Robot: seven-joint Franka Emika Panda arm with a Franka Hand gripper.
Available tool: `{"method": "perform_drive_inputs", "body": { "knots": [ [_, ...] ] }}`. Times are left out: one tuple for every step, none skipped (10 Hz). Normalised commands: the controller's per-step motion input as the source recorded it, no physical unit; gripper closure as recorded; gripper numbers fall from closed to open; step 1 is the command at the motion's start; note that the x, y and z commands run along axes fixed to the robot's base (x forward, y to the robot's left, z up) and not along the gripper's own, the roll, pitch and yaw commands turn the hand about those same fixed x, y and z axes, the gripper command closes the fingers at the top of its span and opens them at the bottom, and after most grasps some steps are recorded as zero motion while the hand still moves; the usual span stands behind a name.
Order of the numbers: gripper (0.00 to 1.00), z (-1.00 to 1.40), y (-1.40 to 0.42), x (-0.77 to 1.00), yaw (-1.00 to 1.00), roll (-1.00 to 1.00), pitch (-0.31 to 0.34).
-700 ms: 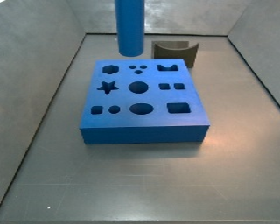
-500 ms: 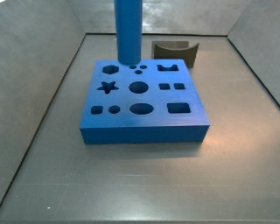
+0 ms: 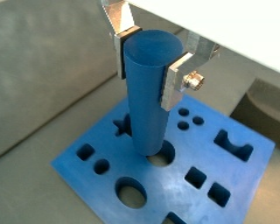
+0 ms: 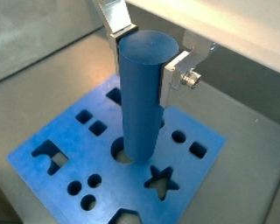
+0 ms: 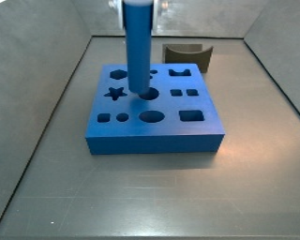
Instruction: Insert the round object.
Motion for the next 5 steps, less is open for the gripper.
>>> {"method": "perform_drive_inputs", "body": {
  "knots": [
    [1.0,0.0,0.0,0.0,0.0,0.0,0.026],
    [1.0,-0.03,0.0,0.02,0.0,0.0,0.0],
    [1.0,-0.13,0.0,0.07,0.0,0.0,0.0],
    [1.0,-0.41,0.0,0.22,0.0,0.0,0.0],
    [1.0,-0.73,0.0,0.39,0.0,0.0,0.0]
  ]
}}
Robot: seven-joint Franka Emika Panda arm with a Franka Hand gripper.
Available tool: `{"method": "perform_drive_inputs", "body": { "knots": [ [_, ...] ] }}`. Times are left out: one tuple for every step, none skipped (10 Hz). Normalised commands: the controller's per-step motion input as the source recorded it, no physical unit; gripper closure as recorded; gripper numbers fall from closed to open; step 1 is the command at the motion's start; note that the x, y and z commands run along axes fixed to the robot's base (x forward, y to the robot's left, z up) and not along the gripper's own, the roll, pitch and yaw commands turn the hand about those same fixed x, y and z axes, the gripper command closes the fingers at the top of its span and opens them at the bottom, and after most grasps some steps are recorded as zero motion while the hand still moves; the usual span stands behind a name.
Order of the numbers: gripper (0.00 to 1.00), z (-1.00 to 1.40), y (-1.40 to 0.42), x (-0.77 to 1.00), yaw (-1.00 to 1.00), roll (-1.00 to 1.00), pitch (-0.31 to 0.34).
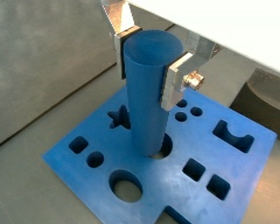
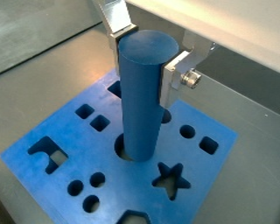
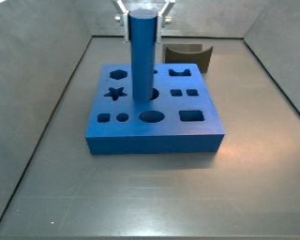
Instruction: Insert the round object.
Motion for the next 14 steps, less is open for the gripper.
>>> {"method": "perform_drive_inputs", "body": {
  "knots": [
    [1.0,-0.78,0.09,0.52,0.0,0.0,0.014],
    [1.0,-0.67,0.18,0.32,0.0,0.02,0.026],
    [1.0,-0.5,0.19,0.0,-0.09,0.0,0.0],
    [1.0,-0.45,0.07,-0.16,-0.12,-0.03,-0.027],
    [1.0,-0.52,0.03,-0.22,-0.13,-0.1,-0.059],
    [1.0,-0.53,0.0,-0.29,-0.13,-0.12,-0.083],
    [1.0,-0.55,0.0,-0.18,-0.11,-0.12,-0.084],
    [1.0,-0.61,0.0,0.0,-0.06,-0.11,-0.064],
    [1.0,-0.58,0.0,0.11,-0.06,-0.09,-0.03],
    [1.0,-0.45,0.01,0.1,-0.12,-0.06,0.0],
    [1.0,-0.35,0.04,0.05,-0.11,-0.04,0.0],
    [1.0,-0.24,0.04,0.01,-0.1,-0.02,0.0],
    [1.0,0.0,0.02,0.0,-0.15,-0.04,0.004],
    [1.0,0.0,0.0,0.0,0.0,-0.01,0.0]
  ]
}}
